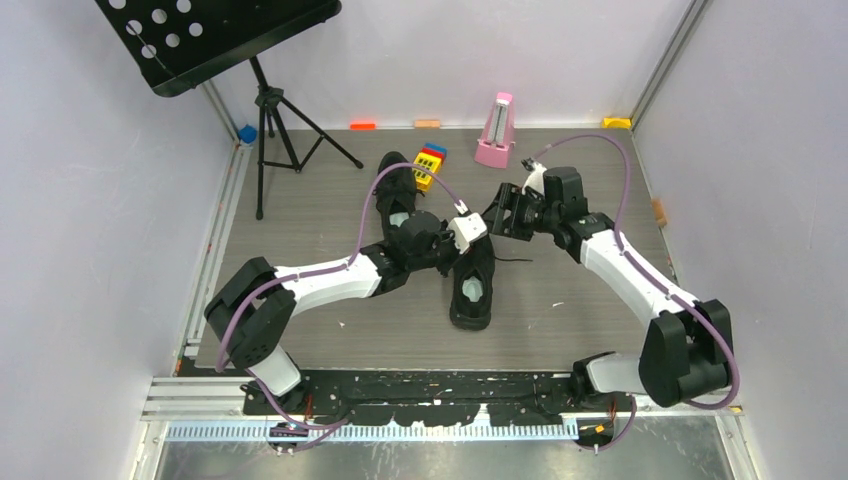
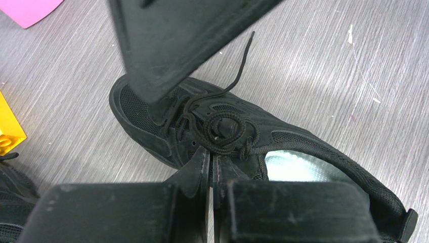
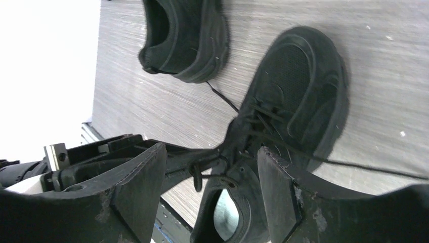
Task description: Tie the shoes
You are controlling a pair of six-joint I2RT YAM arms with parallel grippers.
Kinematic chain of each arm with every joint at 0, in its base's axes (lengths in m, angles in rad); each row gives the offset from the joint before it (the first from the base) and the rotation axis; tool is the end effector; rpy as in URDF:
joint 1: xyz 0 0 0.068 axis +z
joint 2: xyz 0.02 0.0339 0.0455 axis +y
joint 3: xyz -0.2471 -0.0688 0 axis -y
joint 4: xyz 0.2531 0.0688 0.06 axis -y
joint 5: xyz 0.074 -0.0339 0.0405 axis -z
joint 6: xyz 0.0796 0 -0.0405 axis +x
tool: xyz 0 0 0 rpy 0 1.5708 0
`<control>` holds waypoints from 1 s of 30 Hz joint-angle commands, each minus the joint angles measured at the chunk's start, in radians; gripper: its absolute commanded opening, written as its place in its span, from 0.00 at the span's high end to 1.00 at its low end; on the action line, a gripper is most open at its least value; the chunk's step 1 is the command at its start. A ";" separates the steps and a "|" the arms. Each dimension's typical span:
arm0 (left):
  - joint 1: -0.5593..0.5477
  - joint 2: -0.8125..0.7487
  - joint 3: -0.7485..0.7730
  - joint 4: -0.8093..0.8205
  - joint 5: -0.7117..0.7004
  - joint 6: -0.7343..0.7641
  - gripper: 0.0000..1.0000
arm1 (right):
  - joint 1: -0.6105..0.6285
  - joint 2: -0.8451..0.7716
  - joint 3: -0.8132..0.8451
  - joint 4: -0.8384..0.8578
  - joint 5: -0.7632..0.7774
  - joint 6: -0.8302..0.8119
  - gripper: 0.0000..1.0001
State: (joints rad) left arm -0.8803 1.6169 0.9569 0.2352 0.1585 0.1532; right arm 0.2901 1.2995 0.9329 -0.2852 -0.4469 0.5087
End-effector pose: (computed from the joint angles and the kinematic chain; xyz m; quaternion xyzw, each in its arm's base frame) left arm 0.2496 -0.3219 0.1897 0.4512 0.7071 -0.2544 0.4815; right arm 0.3039 0.1266 0.2284 -0.0024 0.8795 0.3512 0.3212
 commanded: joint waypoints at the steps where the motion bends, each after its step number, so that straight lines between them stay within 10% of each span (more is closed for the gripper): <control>1: 0.006 -0.045 -0.002 0.042 0.016 -0.008 1.00 | -0.033 0.057 -0.025 0.295 -0.217 0.007 0.29; 11: 0.006 -0.046 -0.003 0.042 0.018 -0.008 1.00 | -0.049 0.213 -0.100 0.656 -0.419 0.173 0.35; 30: 0.007 -0.036 0.003 0.039 0.012 -0.017 1.00 | -0.055 0.131 -0.229 0.651 -0.443 0.194 0.49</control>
State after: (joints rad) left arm -0.8780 1.6138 0.9569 0.2348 0.1593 0.1387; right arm 0.2405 1.4807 0.7136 0.3180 -0.8673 0.6922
